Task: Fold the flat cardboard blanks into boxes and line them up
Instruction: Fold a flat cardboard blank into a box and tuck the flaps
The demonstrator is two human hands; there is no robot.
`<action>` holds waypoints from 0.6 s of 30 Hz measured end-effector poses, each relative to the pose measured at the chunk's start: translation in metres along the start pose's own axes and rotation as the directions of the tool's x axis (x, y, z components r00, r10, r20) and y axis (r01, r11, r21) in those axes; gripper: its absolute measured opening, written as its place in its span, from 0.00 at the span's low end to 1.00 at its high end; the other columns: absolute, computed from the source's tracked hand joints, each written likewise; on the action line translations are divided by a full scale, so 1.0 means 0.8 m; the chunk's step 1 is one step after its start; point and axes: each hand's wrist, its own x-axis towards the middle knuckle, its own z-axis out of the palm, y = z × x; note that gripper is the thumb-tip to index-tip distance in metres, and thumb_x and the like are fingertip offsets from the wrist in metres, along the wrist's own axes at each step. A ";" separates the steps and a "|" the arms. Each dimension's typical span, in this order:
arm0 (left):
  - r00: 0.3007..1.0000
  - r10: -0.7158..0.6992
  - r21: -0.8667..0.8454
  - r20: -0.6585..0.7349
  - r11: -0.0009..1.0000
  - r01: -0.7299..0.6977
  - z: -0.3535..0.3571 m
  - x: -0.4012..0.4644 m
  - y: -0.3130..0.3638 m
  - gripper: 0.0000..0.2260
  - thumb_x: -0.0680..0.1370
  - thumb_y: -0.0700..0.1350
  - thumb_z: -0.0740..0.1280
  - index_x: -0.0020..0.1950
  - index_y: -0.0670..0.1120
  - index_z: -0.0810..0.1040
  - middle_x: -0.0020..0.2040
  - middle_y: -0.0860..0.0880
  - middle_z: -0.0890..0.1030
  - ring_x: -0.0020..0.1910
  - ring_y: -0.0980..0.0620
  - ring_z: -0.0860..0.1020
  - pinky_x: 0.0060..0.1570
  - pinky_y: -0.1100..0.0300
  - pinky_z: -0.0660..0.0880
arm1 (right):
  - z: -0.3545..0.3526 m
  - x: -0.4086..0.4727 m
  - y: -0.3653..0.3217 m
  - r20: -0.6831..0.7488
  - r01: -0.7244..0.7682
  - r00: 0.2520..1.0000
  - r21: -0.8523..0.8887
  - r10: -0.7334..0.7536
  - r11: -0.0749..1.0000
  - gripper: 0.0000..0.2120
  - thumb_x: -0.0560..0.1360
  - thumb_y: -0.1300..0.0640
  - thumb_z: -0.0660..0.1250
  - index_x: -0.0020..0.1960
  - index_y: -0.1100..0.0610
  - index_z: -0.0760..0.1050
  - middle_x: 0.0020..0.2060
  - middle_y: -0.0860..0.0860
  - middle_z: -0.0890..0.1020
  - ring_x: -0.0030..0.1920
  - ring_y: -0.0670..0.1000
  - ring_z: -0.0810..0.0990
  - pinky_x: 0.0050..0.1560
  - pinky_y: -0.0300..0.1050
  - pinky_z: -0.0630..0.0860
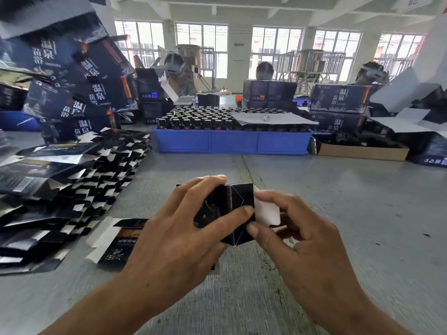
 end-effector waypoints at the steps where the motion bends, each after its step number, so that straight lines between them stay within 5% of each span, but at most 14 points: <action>1: 1.000 -0.002 -0.001 -0.003 1.000 0.002 0.000 0.000 0.001 0.28 0.72 0.48 0.72 0.71 0.56 0.71 0.73 0.42 0.68 0.68 0.41 0.70 0.50 0.44 0.81 | 0.000 0.000 -0.001 0.000 -0.015 1.000 0.023 0.015 1.000 0.22 0.71 0.43 0.71 0.62 0.29 0.70 0.53 0.30 0.80 0.50 0.38 0.82 0.46 0.28 0.76; 9: 0.997 -0.040 -0.067 -0.063 0.997 0.035 0.002 0.000 0.006 0.24 0.75 0.49 0.67 0.71 0.57 0.70 0.74 0.45 0.67 0.68 0.43 0.70 0.48 0.48 0.82 | 0.001 -0.002 -0.002 -0.021 -0.014 1.000 0.010 0.014 1.000 0.13 0.70 0.40 0.69 0.53 0.36 0.73 0.50 0.33 0.81 0.50 0.38 0.81 0.48 0.28 0.75; 14: 0.992 -0.108 -0.144 -0.071 0.985 0.097 0.001 0.000 0.006 0.33 0.73 0.51 0.66 0.77 0.53 0.63 0.74 0.50 0.68 0.70 0.47 0.70 0.60 0.54 0.74 | 0.001 -0.001 -0.006 0.030 0.003 1.000 0.003 -0.003 1.000 0.14 0.74 0.48 0.70 0.58 0.36 0.76 0.54 0.32 0.81 0.54 0.38 0.81 0.48 0.28 0.75; 18: 0.989 -0.138 -0.151 -0.048 0.980 0.129 -0.002 0.002 0.010 0.37 0.72 0.52 0.65 0.80 0.50 0.58 0.74 0.54 0.67 0.70 0.51 0.68 0.66 0.65 0.64 | -0.001 0.001 -0.007 0.022 -0.094 0.996 0.148 0.091 0.985 0.07 0.76 0.40 0.69 0.53 0.36 0.79 0.47 0.36 0.84 0.48 0.39 0.83 0.45 0.29 0.77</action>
